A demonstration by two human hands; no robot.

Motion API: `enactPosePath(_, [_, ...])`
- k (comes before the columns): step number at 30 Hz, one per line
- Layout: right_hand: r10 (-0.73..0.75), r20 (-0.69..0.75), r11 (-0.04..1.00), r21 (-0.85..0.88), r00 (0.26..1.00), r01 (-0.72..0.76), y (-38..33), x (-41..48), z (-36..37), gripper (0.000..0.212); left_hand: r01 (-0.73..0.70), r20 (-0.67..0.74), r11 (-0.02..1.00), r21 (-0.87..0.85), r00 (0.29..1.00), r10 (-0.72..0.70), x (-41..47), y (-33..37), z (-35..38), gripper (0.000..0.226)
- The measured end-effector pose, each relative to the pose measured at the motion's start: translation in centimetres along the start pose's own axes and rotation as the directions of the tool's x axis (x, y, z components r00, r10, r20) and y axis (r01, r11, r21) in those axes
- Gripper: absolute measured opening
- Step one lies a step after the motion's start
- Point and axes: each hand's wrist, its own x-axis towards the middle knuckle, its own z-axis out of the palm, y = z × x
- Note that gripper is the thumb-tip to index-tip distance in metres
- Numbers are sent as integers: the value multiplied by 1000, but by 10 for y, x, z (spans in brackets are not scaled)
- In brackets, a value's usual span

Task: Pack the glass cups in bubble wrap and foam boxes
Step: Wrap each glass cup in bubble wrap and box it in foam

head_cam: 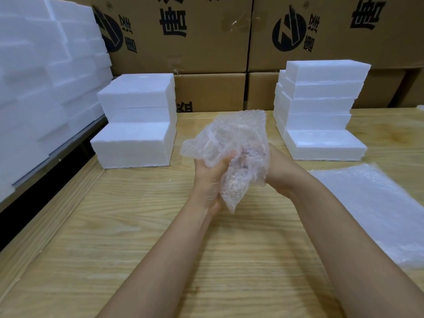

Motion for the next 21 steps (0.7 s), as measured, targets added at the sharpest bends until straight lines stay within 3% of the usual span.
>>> enactPosePath(3, [-26,-61,990,134,998,34,4,0,-8,33,112,106,988,-106,989,-101,-3,8,-3,99])
enactPosePath(5, [-36,-88,974,218,995,54,7,0,-11,34,139,53,985,-98,989,-135,-2,11,-9,91])
enactPosePath(8, [-1,-109,965,262,994,29,10,1,-11,16,121,-23,993,-13,992,-121,-1,11,-8,107])
enactPosePath(13, [40,-155,999,24,987,-37,8,4,-7,11,79,-70,997,-13,994,-80,-3,7,-3,87])
enactPosePath(17, [36,-129,986,-158,991,-57,9,6,-5,5,30,-49,1000,-10,998,-30,-4,7,0,120])
enactPosePath(21, [82,-159,937,-323,984,-131,13,9,-9,8,39,-83,998,41,996,-35,-3,6,-3,120])
